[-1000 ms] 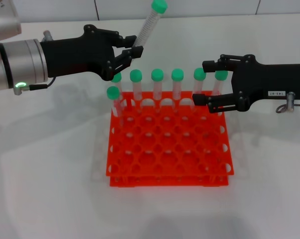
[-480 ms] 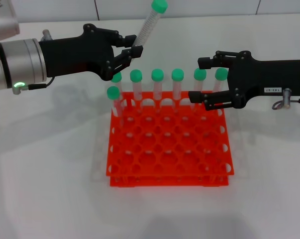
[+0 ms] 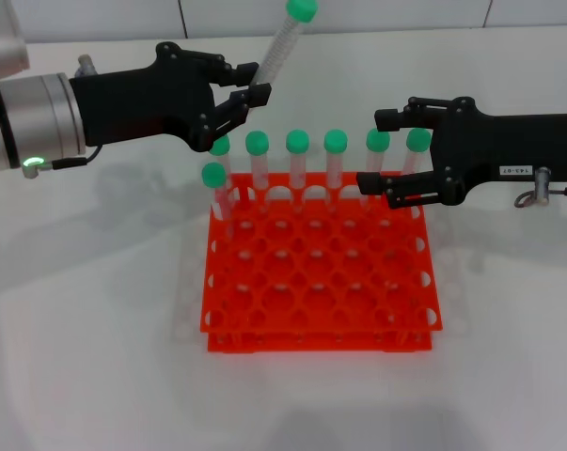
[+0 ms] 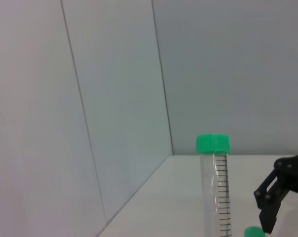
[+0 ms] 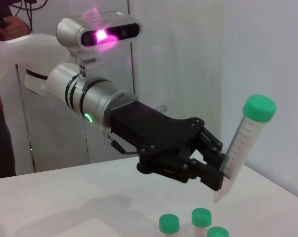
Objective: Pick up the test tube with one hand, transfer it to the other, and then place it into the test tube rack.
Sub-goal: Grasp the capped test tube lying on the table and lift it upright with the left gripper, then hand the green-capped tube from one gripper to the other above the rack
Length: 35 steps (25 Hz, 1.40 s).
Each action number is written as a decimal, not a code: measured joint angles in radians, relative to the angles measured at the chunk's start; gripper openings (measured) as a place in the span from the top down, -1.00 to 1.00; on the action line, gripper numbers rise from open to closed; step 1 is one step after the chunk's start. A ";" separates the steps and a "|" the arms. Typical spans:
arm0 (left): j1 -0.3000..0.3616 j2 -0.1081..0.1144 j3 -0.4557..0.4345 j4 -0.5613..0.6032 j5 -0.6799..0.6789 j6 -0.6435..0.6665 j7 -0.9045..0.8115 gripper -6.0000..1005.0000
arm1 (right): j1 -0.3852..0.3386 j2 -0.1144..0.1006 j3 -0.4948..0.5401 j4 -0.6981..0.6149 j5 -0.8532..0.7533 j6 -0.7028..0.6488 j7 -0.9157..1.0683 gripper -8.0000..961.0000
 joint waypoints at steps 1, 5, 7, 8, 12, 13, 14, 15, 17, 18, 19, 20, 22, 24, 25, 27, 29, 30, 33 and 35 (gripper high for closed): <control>0.001 0.000 0.000 0.000 -0.004 0.002 0.001 0.61 | 0.000 0.000 0.000 0.000 0.000 0.000 0.000 -0.78; 0.002 0.002 0.001 0.001 -0.008 0.004 0.001 0.61 | 0.000 0.000 0.000 0.001 0.000 0.000 0.000 -0.78; 0.002 0.003 0.003 0.002 -0.008 0.005 0.001 0.61 | 0.000 0.000 0.001 0.001 0.000 0.000 0.000 -0.78; 0.002 0.003 0.004 0.002 -0.008 0.005 0.001 0.61 | 0.000 0.000 0.001 0.001 0.000 0.000 0.000 -0.78; 0.002 0.003 0.004 0.002 -0.007 0.005 0.001 0.61 | 0.000 0.000 0.001 -0.004 0.000 0.000 0.000 -0.78; 0.001 0.004 0.004 0.002 -0.006 0.005 0.000 0.60 | 0.000 0.000 0.000 -0.005 0.000 0.000 0.000 -0.78; 0.001 0.004 0.004 0.002 -0.005 0.005 0.000 0.60 | 0.001 0.000 -0.001 -0.005 0.000 0.000 0.000 -0.78; 0.001 0.004 0.004 0.002 -0.004 0.006 0.000 0.60 | 0.003 0.000 -0.001 -0.005 0.000 0.000 0.000 -0.78; 0.001 0.004 0.004 0.002 -0.004 0.006 0.000 0.60 | 0.011 0.001 -0.001 -0.003 0.005 0.000 0.000 -0.78; 0.002 0.004 0.004 0.002 -0.003 0.006 -0.001 0.60 | 0.015 0.001 -0.001 -0.001 0.008 0.001 0.000 -0.78; 0.002 0.004 0.004 0.001 -0.003 0.006 -0.001 0.60 | 0.019 0.001 -0.001 0.000 0.011 0.003 0.000 -0.78; 0.002 0.004 0.004 0.002 -0.002 0.006 -0.001 0.60 | 0.021 0.001 -0.001 0.001 0.012 0.006 0.001 -0.78; 0.003 0.004 0.004 0.001 -0.002 0.006 -0.002 0.60 | 0.029 0.001 -0.002 0.002 0.013 0.019 0.003 -0.78; 0.004 0.004 0.005 0.001 -0.001 0.006 -0.002 0.60 | 0.036 0.001 -0.004 0.002 0.019 0.029 0.004 -0.78; 0.004 0.004 0.005 0.001 -0.001 0.006 -0.002 0.60 | 0.040 0.002 -0.005 0.003 0.025 0.033 0.004 -0.78; 0.004 0.004 0.006 0.001 -0.001 0.006 -0.002 0.61 | 0.049 0.002 -0.005 0.002 0.039 0.036 0.004 -0.78; 0.004 0.004 0.006 0.001 -0.001 0.006 -0.002 0.61 | 0.060 0.002 -0.005 -0.001 0.048 0.038 0.004 -0.78; 0.004 0.004 0.006 0.001 0.000 0.006 -0.003 0.61 | 0.066 0.002 -0.005 -0.002 0.050 0.041 0.004 -0.78; 0.005 0.004 0.006 0.001 0.001 0.006 -0.003 0.61 | 0.076 0.002 -0.006 0.000 0.052 0.050 0.005 -0.78; 0.006 0.004 0.006 -0.001 0.002 0.006 -0.002 0.61 | 0.078 0.002 -0.007 0.001 0.058 0.056 0.005 -0.78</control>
